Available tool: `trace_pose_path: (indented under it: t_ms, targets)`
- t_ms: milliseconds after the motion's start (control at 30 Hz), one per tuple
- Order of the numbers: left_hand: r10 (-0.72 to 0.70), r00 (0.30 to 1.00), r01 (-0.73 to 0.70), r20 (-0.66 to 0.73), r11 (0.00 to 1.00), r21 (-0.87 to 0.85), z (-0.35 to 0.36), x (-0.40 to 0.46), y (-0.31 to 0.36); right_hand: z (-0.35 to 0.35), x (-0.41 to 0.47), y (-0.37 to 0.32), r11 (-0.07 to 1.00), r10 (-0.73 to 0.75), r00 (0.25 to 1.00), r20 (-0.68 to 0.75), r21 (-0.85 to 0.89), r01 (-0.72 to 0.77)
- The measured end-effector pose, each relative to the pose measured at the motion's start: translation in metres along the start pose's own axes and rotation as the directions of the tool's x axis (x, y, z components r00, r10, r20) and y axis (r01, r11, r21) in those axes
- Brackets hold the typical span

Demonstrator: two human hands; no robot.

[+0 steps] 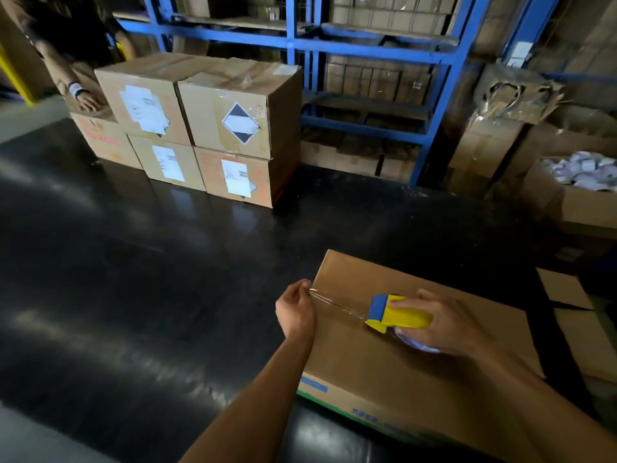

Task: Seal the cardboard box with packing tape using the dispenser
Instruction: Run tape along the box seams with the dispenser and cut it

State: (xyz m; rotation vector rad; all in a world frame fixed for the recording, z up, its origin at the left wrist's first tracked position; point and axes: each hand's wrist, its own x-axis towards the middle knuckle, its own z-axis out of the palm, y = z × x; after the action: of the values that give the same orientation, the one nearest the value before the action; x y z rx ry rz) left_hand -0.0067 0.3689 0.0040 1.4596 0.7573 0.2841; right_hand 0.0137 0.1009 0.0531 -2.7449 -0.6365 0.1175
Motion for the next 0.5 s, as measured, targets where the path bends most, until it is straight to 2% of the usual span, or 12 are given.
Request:
trace_pose_path:
  t_ms: [167, 267, 400, 500]
  targets:
    - [-0.044, 0.995, 0.054, -0.093, 0.993, 0.104, 0.007, 0.013, -0.011, 0.001, 0.011, 0.003, 0.997, -0.042, 0.999, 0.007, -0.063, 0.042]
    - [-0.069, 0.992, 0.087, -0.103, 0.981, 0.176, 0.007, 0.019, -0.014, 0.002, 0.011, 0.002, 0.992, -0.049, 0.999, 0.024, -0.113, 0.051]
    - [-0.121, 0.991, 0.13, -0.056, 0.967, 0.221, 0.003, 0.024, -0.013, 0.002, 0.009, -0.001, 0.994, -0.041, 0.999, 0.028, -0.103, 0.044]
    - [-0.083, 0.996, 0.073, 0.029, 0.967, 0.245, -0.004, 0.02, -0.014, 0.001, 0.01, -0.004, 0.994, -0.02, 0.997, 0.07, -0.109, 0.027]
